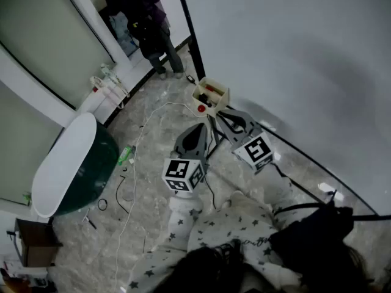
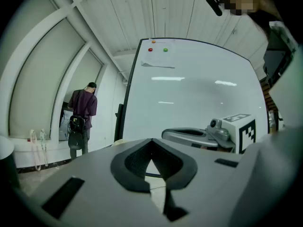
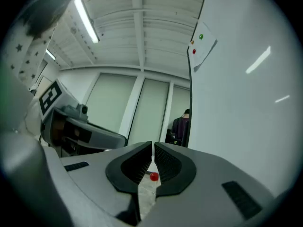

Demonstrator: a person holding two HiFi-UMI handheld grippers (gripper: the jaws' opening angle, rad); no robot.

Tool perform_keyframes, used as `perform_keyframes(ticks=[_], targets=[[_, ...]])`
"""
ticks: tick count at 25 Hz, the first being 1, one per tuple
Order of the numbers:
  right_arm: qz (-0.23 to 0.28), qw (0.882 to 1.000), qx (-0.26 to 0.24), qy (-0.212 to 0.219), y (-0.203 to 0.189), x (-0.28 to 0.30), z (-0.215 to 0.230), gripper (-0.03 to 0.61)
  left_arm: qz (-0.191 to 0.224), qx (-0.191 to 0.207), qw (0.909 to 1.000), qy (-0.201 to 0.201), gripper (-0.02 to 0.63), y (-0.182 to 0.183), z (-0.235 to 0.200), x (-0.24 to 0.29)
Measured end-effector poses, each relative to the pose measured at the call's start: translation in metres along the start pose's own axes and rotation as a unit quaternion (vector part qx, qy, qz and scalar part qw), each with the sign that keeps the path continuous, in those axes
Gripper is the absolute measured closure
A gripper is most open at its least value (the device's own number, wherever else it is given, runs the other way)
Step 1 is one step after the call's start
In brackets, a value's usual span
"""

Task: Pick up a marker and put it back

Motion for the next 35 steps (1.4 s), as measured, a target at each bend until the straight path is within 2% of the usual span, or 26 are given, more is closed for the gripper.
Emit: perform_keyframes(ticks=[3, 5, 6, 7, 16, 25, 26, 27, 29, 35], targets=[[-0.013, 1.0, -0.025, -0.007, -0.012, 0.014, 0.014, 0.571, -0.002, -0.006, 0.9999, 0.01, 0.612, -0.003, -0.011, 0.014], [-0.015, 1.0, -0.022, -0.004, -0.019, 0.024, 0.023, 0.559, -0.002, -0.007, 0.9998, 0.016, 0.612, -0.004, -0.019, 0.023], [-0.016, 1.0, -0.013, 0.001, -0.023, 0.03, 0.027, 0.462, -0.002, -0.007, 0.9998, 0.02, 0.612, -0.006, -0.022, 0.027], [-0.018, 1.0, -0.005, 0.005, -0.027, 0.035, 0.031, 0.434, -0.001, -0.008, 0.9997, 0.024, 0.612, -0.007, -0.026, 0.031], [-0.066, 0.995, -0.068, 0.013, -0.063, 0.069, 0.04, 0.433, -0.006, -0.025, 0.998, 0.057, 0.612, -0.029, -0.051, 0.04], [-0.075, 0.993, -0.092, -0.013, -0.069, 0.083, 0.041, 0.434, -0.018, -0.036, 0.9977, 0.055, 0.612, -0.047, -0.052, 0.047], [-0.074, 0.992, -0.099, -0.016, -0.067, 0.083, 0.04, 0.438, -0.019, -0.036, 0.9977, 0.055, 0.612, -0.047, -0.051, 0.047], [-0.073, 0.991, -0.108, -0.018, -0.064, 0.082, 0.039, 0.491, -0.019, -0.037, 0.9976, 0.055, 0.612, -0.047, -0.051, 0.046], [-0.071, 0.99, -0.12, -0.019, -0.059, 0.081, 0.037, 0.494, -0.019, -0.039, 0.9975, 0.056, 0.612, -0.046, -0.052, 0.045], [-0.055, 0.994, -0.097, -0.011, -0.055, 0.079, 0.034, 0.495, -0.018, -0.039, 0.9976, 0.055, 0.612, -0.043, -0.053, 0.045]])
Point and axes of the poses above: the fingertips, and each gripper's own axes: x forward along the fingers, z to its right, y out of its top, the point moved 3 cm from there along -x, backward along the fingers, and after that the axes turned 13 degrees about x, right-handed, at the moved point
